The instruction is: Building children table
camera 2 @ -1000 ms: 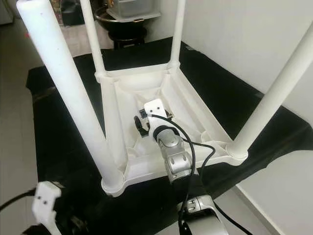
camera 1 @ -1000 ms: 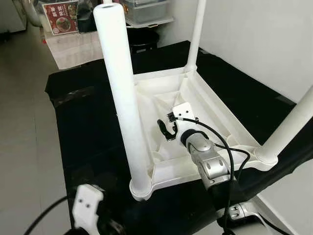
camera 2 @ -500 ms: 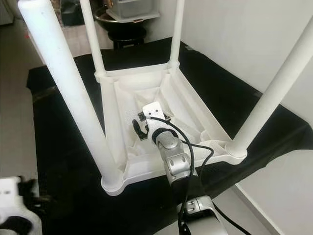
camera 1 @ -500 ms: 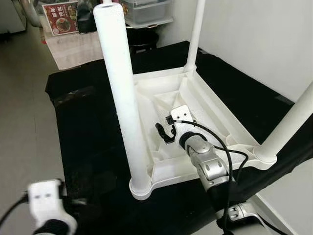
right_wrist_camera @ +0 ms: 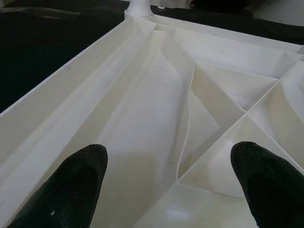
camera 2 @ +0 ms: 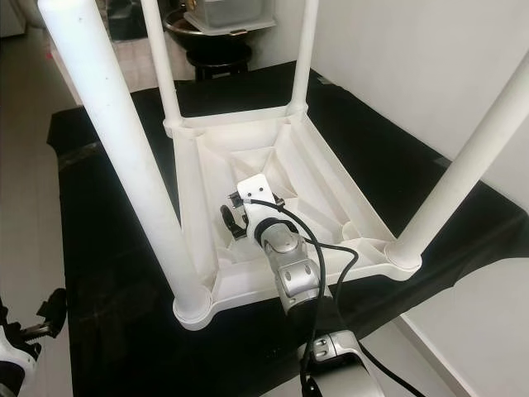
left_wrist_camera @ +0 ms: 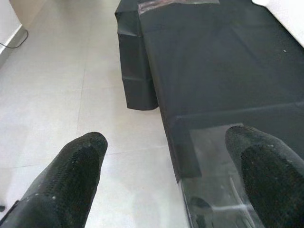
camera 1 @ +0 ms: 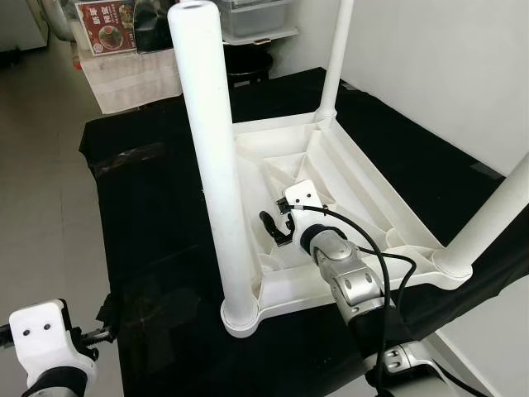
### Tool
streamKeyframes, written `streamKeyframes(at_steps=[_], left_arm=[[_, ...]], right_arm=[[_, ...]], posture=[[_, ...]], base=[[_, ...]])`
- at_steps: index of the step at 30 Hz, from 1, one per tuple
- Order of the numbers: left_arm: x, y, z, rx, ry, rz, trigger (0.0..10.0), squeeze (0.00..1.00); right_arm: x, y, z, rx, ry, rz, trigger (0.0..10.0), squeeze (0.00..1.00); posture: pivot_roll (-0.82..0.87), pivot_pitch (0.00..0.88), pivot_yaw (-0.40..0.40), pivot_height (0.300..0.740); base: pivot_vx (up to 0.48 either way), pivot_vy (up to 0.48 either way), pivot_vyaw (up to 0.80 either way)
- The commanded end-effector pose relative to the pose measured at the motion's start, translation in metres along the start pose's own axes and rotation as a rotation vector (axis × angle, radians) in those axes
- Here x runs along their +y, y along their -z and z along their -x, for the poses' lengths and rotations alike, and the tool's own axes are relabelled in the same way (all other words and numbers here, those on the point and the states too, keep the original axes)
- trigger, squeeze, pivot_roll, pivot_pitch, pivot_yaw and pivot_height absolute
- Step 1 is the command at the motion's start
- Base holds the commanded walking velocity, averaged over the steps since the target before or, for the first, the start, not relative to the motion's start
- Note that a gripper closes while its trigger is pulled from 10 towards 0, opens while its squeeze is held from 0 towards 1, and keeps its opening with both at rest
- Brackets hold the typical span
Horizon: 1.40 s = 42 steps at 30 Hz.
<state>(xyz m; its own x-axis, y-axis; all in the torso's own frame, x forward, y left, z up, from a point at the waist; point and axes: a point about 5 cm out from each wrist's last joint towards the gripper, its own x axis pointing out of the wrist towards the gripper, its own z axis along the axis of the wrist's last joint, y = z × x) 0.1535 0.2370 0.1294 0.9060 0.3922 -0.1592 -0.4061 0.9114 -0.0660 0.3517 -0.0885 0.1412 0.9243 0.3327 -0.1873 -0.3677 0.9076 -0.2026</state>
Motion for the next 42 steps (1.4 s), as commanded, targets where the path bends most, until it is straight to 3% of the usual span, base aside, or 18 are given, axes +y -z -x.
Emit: streamKeyframes(at_steps=[1, 16, 21, 30, 35, 40, 42], left_arm=[[0.006, 0.006, 0.000, 0.024, -0.044, -0.004, 10.0, 0.00], [-0.004, 0.002, -0.008, 0.004, 0.003, -0.018, 10.0, 0.00], [-0.010, -0.004, -0.014, -0.033, 0.044, -0.067, 10.0, 0.00], [-0.020, -0.009, -0.019, -0.050, 0.084, -0.066, 10.0, 0.00], [-0.053, 0.000, 0.004, 0.009, 0.327, -0.064, 10.0, 0.00], [-0.071, 0.002, 0.017, 0.035, 0.467, -0.078, 10.0, 0.00], [-0.091, 0.005, 0.033, 0.052, 0.619, -0.126, 10.0, 0.00]], right_arm=[[0.002, -0.001, -0.002, 0.007, -0.013, -0.005, 10.0, 0.00], [0.003, 0.002, -0.002, 0.017, -0.018, -0.009, 10.0, 0.00], [0.004, 0.001, -0.004, 0.026, -0.032, -0.005, 10.0, 0.00], [-0.001, -0.002, -0.016, 0.097, -0.023, 0.061, 10.0, 0.00], [-0.028, -0.017, -0.027, 0.190, 0.081, 0.095, 10.0, 0.00], [-0.038, -0.020, -0.029, 0.241, 0.111, 0.082, 10.0, 0.00], [-0.042, -0.023, -0.031, 0.315, 0.114, 0.060, 10.0, 0.00]], posture=[[0.05, 0.098, -0.002, 0.740], [0.05, 0.085, 0.002, 0.740], [0.06, 0.079, 0.005, 0.740], [0.09, 0.094, -0.001, 0.740], [0.10, 0.120, -0.015, 0.740], [0.11, 0.133, -0.018, 0.740], [0.11, 0.146, -0.027, 0.740]], base=[[0.000, 0.000, 0.00], [0.000, 0.000, 0.00], [0.000, 0.000, 0.00], [0.000, 0.000, 0.00], [0.000, 0.000, 0.00], [0.000, 0.000, 0.00], [0.000, 0.000, 0.00]])
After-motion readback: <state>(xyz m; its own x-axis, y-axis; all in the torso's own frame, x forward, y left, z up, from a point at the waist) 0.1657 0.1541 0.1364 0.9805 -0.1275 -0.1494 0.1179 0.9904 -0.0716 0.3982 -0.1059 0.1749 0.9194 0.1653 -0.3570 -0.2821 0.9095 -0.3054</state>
